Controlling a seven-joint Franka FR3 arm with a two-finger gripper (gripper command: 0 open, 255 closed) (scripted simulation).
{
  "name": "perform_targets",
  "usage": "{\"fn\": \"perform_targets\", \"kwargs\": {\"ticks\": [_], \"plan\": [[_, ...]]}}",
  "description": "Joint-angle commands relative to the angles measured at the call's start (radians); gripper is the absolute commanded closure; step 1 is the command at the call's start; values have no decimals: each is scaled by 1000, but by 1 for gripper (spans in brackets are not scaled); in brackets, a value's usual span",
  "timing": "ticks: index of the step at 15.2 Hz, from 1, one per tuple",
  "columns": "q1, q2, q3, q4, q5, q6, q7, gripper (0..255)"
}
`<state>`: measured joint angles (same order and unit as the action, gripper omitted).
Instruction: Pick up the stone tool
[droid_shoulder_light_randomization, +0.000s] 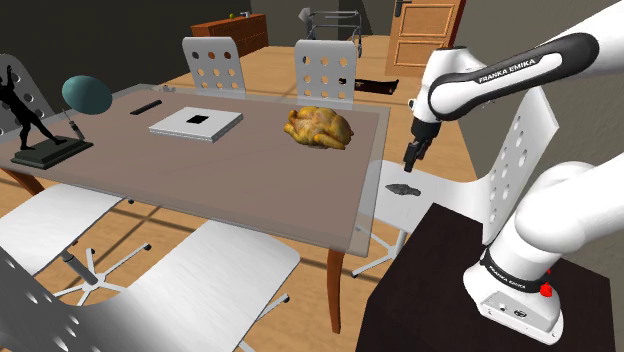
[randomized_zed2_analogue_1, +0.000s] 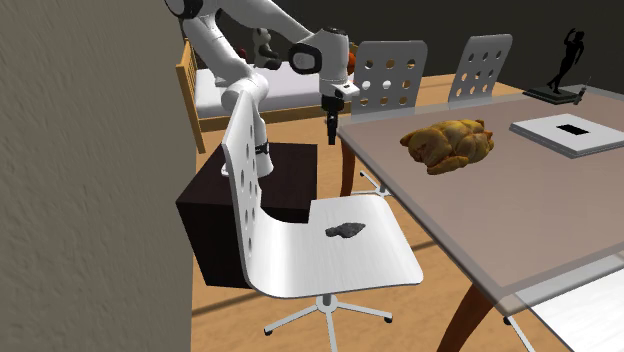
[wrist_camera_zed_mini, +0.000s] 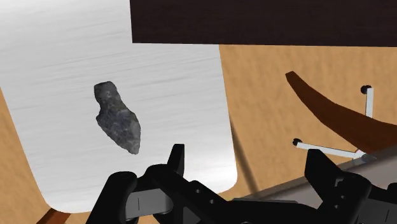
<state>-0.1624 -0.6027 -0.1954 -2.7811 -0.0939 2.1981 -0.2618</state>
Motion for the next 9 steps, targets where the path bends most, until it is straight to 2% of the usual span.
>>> {"fn": "perform_targets", "kwargs": {"ticks": [1,5,9], "plan": [[-11,79,-34,-4,-13,88,-34,0],[-24,232,-105,2,-18,244,-110,0],[-14,407,-179,33,31,392,-215,0]]}}
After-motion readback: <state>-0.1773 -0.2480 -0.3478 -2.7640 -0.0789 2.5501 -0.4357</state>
